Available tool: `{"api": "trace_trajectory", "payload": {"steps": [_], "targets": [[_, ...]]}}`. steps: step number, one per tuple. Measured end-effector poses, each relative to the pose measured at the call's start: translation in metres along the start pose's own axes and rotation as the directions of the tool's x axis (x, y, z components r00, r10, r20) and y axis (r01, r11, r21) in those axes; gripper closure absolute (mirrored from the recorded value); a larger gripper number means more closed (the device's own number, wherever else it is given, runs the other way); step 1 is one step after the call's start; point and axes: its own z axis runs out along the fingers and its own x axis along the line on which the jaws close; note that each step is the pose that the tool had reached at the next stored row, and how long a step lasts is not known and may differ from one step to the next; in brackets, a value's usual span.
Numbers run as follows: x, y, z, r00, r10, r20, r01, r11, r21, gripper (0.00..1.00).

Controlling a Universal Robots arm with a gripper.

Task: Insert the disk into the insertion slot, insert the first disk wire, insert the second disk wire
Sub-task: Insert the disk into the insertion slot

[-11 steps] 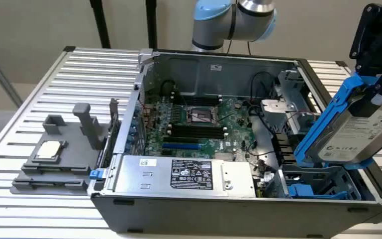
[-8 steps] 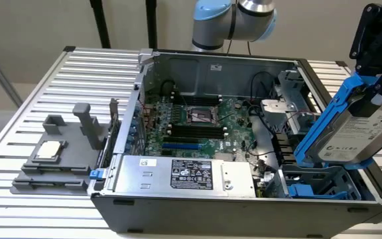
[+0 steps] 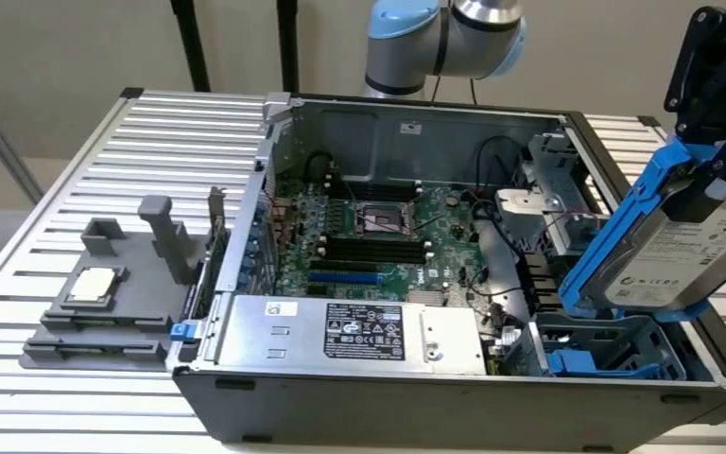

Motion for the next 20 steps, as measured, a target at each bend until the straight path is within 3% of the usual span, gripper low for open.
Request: {"api": "trace_trajectory", "payload": {"steps": [4,6,11,20], "targets": [[0.003,-0.0001,0.0011,1.0,0.0,0.0015,0.0,1.0,0.0,0.67],[0.009,0.0009,0.0026,1.0,0.0,0.0082,0.0,1.0,0.0,0.67],[0.017,0.0088,0.0064,0.9999,-0.002,0.0148,0.002,1.0,0.0005,0.67],[0.018,0.0096,0.0175,0.9994,-0.025,0.0245,0.025,0.9997,0.0094,0.67]]}}
